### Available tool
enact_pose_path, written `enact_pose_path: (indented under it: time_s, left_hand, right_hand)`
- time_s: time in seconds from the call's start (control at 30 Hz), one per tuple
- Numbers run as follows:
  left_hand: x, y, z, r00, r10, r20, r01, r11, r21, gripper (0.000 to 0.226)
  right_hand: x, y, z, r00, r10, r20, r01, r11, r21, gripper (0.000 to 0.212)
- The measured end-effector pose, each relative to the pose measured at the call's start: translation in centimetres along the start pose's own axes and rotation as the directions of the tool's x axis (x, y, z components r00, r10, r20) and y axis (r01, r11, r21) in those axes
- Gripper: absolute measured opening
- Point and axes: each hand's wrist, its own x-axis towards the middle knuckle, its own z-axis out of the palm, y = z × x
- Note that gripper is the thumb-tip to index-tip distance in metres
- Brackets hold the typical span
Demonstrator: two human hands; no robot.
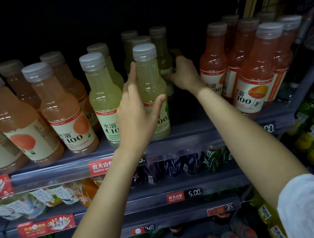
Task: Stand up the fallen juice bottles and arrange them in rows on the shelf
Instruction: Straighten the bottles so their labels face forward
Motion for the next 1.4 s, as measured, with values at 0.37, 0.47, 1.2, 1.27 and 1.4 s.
enact_pose_path:
  time_s: [0.37, 0.47, 1.2, 1.27, 1.4]
  left_hand:
    - [0.0, 0.3, 0.0, 1.000, -0.010, 0.001, 0.010, 1.000, -0.007, 0.086]
    - [0.0, 0.3, -0.1, 1.000, -0.008, 0.000, 0.008, 1.000, 0.007, 0.086]
    - [-2.2, 1.9, 0.4, 0.979, 0.108, -0.171, -0.115, 0.993, -0.035, 0.062]
    - [-2.5, 2.6, 0.1, 0.967, 0.143, -0.212, -0.162, 0.984, -0.075, 0.054]
    - [-1.6, 3.4, -0.3, 0.978, 0.116, -0.176, -0.140, 0.981, -0.135, 0.051]
  right_hand:
    - [-0.4, -2.2, -1.9, 0.996, -0.057, 0.072, 0.054, 0.998, 0.034, 0.069]
    - [-0.3, -2.5, -1.5, 0.988, -0.035, 0.153, 0.010, 0.988, 0.156, 0.042]
    - [-7.6, -0.2, -4.3, 0.973, -0.212, -0.095, 0.214, 0.977, 0.010, 0.080]
    - [-8.1, -0.2, -4.2, 0.975, -0.216, -0.060, 0.219, 0.974, 0.054, 0.082]
    - [-8.7, -0.3, -4.2, 0.972, -0.233, -0.034, 0.235, 0.966, 0.107, 0.086]
